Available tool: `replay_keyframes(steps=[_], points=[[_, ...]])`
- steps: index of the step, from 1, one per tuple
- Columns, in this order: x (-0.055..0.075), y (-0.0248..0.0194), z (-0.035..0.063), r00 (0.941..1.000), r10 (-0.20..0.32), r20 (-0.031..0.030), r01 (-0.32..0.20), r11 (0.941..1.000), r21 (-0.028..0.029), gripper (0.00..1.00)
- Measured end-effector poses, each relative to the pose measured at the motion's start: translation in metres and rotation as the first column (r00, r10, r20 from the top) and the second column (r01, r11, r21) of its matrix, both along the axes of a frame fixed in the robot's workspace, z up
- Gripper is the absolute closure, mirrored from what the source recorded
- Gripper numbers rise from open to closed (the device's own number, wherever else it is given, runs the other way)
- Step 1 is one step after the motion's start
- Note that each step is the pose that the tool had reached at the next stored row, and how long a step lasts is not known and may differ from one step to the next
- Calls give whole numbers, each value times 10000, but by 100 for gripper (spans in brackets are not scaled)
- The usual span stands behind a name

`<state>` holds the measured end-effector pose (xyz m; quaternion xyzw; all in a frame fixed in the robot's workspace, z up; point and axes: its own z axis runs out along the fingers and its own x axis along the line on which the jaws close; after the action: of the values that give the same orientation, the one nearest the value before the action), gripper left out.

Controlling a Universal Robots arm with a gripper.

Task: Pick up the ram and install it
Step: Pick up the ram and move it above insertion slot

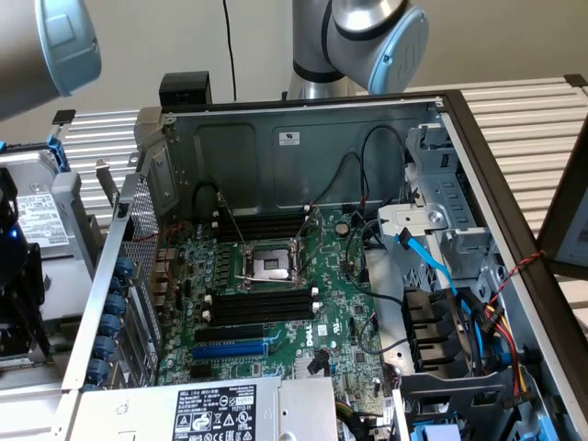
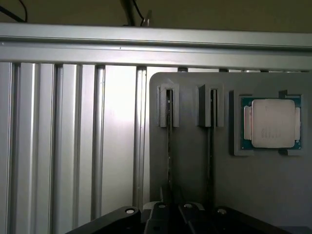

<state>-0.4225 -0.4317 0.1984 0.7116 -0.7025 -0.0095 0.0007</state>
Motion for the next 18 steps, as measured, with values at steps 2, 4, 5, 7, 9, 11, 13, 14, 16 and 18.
replay_keyframes(steps=[2,4,5,7,9,11,13,14,16,18], points=[[0,0,0,10000,0,0,0,10000,0,88],[0,0,0,10000,0,0,0,10000,1,88],[0,0,0,10000,0,0,0,10000,0,88],[0,0,0,10000,1,0,-1,10000,0,88],[0,0,0,10000,0,0,0,10000,1,88],[0,0,0,10000,0,0,0,10000,0,88],[0,0,11,10000,0,4,0,10000,3,88],[0,0,42,10000,0,4,0,10000,2,88],[0,0,134,10000,0,4,0,10000,2,88],[0,0,228,10000,-1,3,1,10000,1,88]])
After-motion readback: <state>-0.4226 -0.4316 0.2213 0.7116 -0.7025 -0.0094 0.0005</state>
